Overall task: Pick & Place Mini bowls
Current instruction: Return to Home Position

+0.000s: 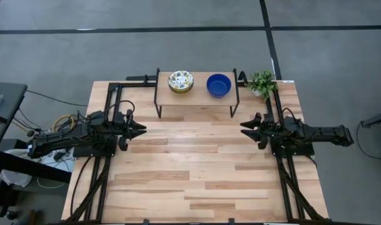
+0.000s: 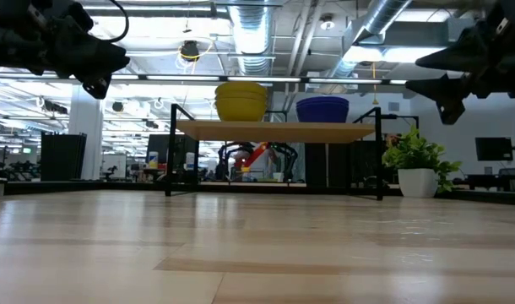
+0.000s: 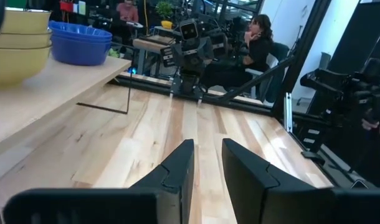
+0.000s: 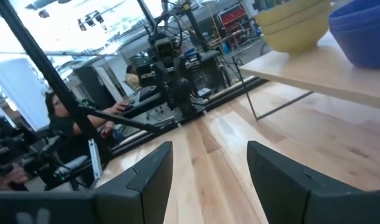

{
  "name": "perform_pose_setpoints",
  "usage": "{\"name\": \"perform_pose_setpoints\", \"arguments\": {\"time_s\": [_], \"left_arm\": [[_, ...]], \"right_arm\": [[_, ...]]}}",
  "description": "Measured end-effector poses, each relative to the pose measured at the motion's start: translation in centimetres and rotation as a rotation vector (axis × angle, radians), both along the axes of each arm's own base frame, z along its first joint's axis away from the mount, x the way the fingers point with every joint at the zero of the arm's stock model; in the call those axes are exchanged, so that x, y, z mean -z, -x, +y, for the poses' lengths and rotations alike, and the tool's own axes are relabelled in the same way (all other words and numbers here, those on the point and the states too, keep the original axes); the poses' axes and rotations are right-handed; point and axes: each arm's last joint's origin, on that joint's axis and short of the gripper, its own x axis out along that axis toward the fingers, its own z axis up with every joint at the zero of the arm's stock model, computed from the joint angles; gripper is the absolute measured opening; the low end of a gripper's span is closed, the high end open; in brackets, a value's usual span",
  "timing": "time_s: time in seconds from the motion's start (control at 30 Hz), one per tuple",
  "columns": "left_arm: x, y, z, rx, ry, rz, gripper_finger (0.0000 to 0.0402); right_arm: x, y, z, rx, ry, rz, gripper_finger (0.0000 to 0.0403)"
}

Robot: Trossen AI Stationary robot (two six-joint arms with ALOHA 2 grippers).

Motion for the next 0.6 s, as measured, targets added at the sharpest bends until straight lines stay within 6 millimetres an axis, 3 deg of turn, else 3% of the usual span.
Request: {"name": "perform_pose_setpoints", "arguments": {"time_s": [0.6], "left_arm": [[-0.09, 0.01, 0.00, -0.009, -0.072, -0.011, 0.0082]], "right_arm": [[0.00, 0.00, 0.06, -0.010, 0.078, 0.006, 0.0194]]}}
